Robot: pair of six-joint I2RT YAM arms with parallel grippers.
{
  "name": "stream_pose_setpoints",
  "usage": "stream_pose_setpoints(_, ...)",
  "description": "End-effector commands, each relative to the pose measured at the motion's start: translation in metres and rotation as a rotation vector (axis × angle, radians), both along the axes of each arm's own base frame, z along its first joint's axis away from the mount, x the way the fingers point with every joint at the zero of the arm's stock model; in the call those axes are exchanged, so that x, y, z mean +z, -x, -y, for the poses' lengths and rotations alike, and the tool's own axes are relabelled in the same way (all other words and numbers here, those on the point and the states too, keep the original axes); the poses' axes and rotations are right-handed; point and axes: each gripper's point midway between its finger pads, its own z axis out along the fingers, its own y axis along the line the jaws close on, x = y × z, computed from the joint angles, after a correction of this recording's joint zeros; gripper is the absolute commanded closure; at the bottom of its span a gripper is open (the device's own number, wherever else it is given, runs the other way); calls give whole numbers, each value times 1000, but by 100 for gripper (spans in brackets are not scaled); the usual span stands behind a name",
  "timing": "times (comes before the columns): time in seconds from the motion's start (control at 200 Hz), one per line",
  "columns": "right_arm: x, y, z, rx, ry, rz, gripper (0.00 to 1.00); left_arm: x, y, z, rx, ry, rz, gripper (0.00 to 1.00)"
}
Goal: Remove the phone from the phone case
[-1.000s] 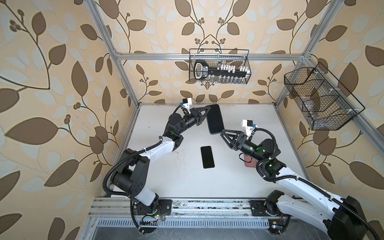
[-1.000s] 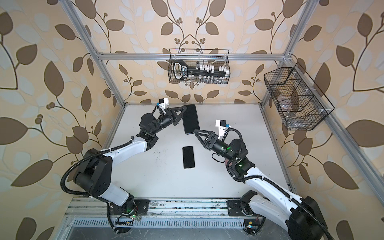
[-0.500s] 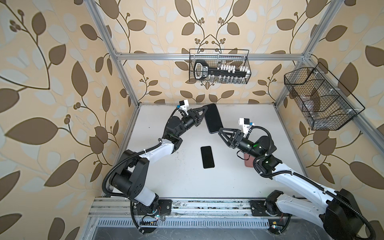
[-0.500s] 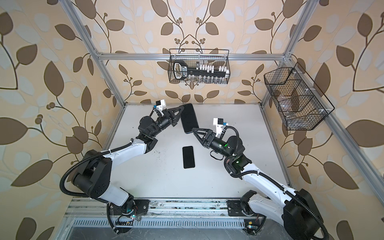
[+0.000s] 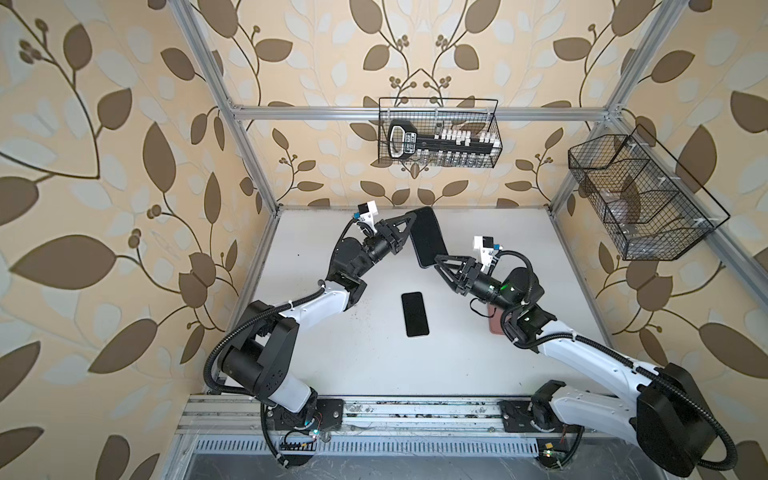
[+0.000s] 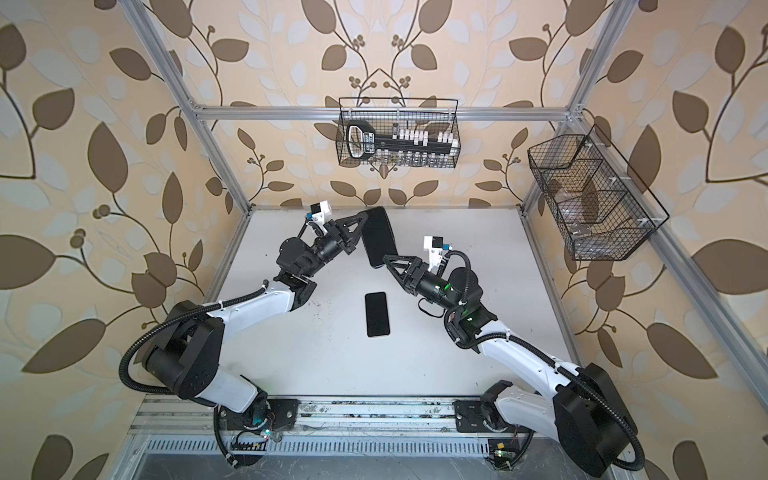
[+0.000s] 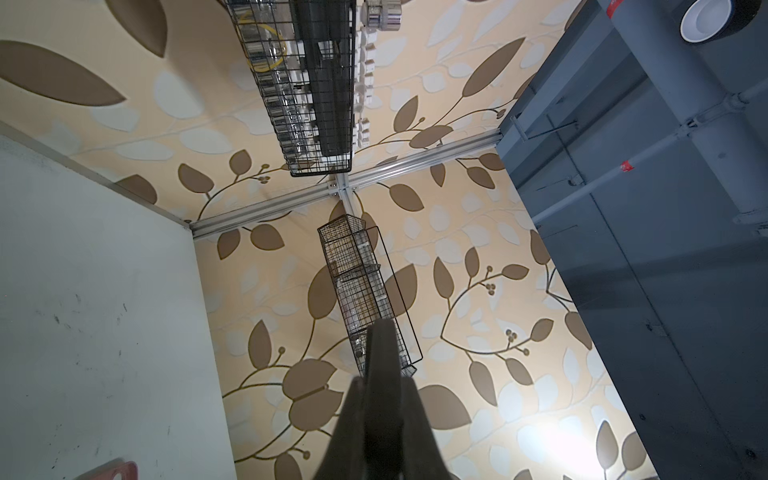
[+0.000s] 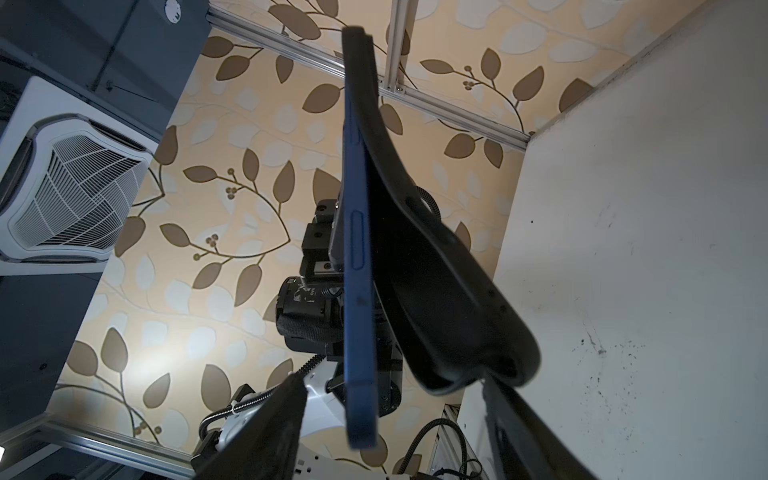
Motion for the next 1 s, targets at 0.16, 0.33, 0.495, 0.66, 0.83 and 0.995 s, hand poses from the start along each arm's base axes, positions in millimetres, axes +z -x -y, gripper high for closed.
stream_pose_setpoints(0.16, 55, -4, 3, -16, -87, 137, 41, -3, 40, 27, -156, -36, 49, 100)
stream_pose_setpoints(0.33, 55, -4, 5, -19, -85, 140, 43, -26, 41, 31, -157, -112, 27, 100)
stream_pose_setpoints(0.495, 53, -4, 6, -23, -74, 135, 43, -39, 42, 30, -155, -133, 6, 100)
stream_pose_setpoints(0.66, 50, -3, 6, -23, -71, 130, 43, -29, 41, 30, -157, -114, 17, 100)
stream_pose_setpoints(0.83, 46, 0, 14, -44, -47, 125, 38, -8, 30, 25, -155, -68, 37, 100)
stream_pose_setpoints(0.995, 46, 6, 25, -66, -36, 129, 37, 12, 14, 11, -137, -17, 61, 100)
